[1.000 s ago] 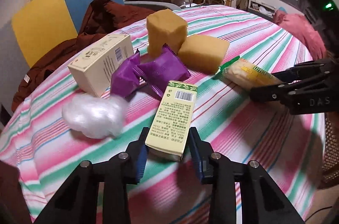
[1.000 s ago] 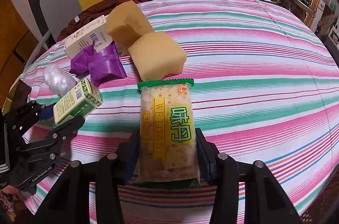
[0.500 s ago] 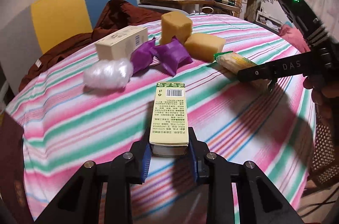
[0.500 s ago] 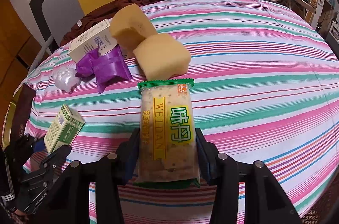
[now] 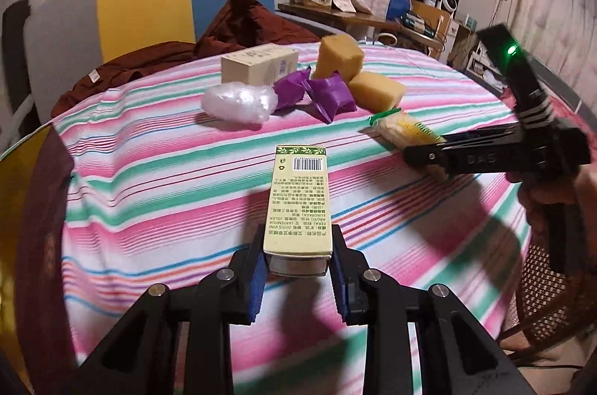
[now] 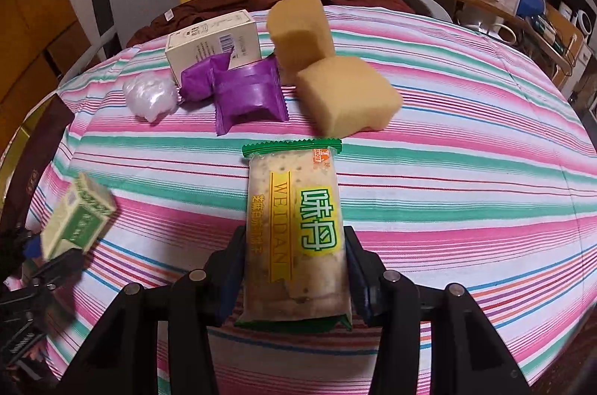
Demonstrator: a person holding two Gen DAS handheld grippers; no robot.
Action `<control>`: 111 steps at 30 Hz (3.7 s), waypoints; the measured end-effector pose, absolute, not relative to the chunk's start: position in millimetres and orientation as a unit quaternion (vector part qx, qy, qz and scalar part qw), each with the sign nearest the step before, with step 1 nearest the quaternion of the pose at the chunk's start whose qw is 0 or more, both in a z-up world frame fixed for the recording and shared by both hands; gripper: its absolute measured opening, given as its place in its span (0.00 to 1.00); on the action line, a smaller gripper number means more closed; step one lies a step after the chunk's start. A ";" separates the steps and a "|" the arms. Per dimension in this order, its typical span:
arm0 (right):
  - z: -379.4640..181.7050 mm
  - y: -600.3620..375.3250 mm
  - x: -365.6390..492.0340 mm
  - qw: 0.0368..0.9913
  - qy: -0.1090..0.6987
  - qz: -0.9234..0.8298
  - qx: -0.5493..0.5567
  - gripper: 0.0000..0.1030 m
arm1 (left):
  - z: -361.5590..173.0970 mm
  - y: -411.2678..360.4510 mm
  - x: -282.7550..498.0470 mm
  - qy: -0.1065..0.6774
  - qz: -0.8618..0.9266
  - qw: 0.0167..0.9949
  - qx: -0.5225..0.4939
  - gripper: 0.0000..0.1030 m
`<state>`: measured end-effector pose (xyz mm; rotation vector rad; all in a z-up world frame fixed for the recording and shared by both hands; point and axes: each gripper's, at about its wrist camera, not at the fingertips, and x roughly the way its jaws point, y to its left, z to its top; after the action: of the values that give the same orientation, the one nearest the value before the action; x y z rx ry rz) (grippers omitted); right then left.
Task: Organize objects
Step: 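Grasp the small green-white box with the left tool while the right tool holds the WEIDAN pack, then place the box in the gold tray with the left tool while the right tool lowers the WEIDAN pack in, then move both tools back to the items and grasp a purple packet with the right tool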
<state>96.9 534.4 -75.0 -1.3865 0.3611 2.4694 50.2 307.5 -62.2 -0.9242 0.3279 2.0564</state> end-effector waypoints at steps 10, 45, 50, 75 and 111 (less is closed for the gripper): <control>-79.3 532.9 95.3 0.144 0.107 0.859 -0.480 0.48 | -24.2 240.8 41.7 0.063 0.855 0.379 -0.349 0.29; -4.5 383.5 88.3 0.002 0.164 0.909 -0.384 0.47 | -53.5 62.8 -36.8 -0.043 0.876 0.205 -0.434 0.42; 2.1 335.7 71.5 -0.049 0.141 0.910 -0.386 0.47 | -36.6 39.9 -24.1 -0.093 0.887 0.224 -0.393 0.74; -18.6 204.5 6.2 -0.107 0.104 0.880 -0.451 0.47 | -15.7 -41.4 -23.1 -0.190 0.910 0.109 -0.351 1.00; -9.8 276.3 36.5 -0.007 0.141 0.907 -0.397 0.49 | -14.7 17.1 0.0 -0.129 0.905 0.182 -0.362 1.00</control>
<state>36.5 276.3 -9.8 -1.2524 0.4449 2.8615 0.0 17.1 -14.7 -1.0228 -0.3638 2.5544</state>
